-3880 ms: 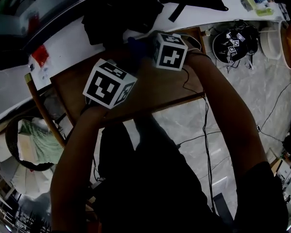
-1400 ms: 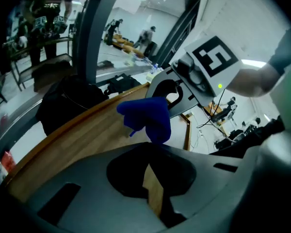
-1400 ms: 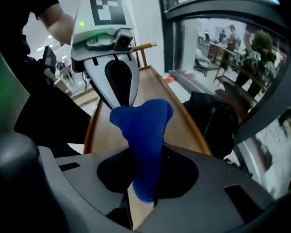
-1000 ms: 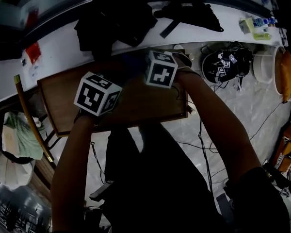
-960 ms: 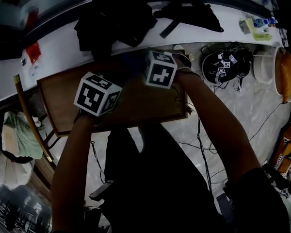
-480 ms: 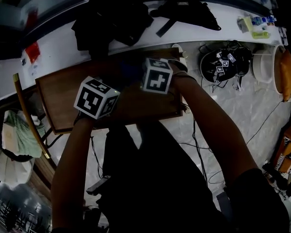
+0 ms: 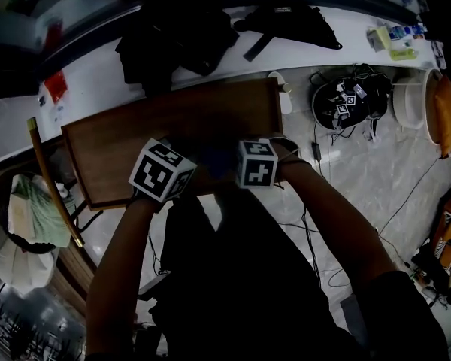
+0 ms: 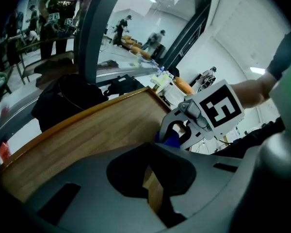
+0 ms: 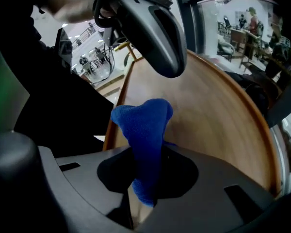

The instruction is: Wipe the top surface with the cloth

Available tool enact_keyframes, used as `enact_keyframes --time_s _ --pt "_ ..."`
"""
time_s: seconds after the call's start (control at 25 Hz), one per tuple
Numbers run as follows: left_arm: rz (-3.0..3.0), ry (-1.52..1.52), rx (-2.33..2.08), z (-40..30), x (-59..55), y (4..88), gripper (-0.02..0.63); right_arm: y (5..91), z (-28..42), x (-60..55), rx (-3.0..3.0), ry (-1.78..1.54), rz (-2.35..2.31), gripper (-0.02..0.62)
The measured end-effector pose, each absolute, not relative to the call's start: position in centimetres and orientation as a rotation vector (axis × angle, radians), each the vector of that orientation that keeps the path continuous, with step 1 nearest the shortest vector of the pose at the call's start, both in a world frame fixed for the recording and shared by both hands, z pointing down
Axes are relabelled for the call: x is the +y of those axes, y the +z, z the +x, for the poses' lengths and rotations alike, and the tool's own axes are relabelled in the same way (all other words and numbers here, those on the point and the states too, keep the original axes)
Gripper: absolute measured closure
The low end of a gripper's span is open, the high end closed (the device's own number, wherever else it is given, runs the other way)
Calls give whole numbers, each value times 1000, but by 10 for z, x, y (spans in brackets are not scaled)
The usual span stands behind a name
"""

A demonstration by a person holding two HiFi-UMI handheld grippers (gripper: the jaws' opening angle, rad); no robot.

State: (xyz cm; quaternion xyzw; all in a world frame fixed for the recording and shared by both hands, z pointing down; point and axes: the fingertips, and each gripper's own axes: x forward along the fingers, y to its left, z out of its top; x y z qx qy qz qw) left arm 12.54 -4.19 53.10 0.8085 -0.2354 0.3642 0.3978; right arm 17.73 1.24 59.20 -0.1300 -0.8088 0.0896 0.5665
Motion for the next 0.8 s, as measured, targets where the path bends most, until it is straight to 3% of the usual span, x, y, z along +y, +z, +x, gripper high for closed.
enact_keyframes --time_s 0.8 --pt "2014 933 -569 129 -18 530 595 585 201 75 -1869 451 -486 506"
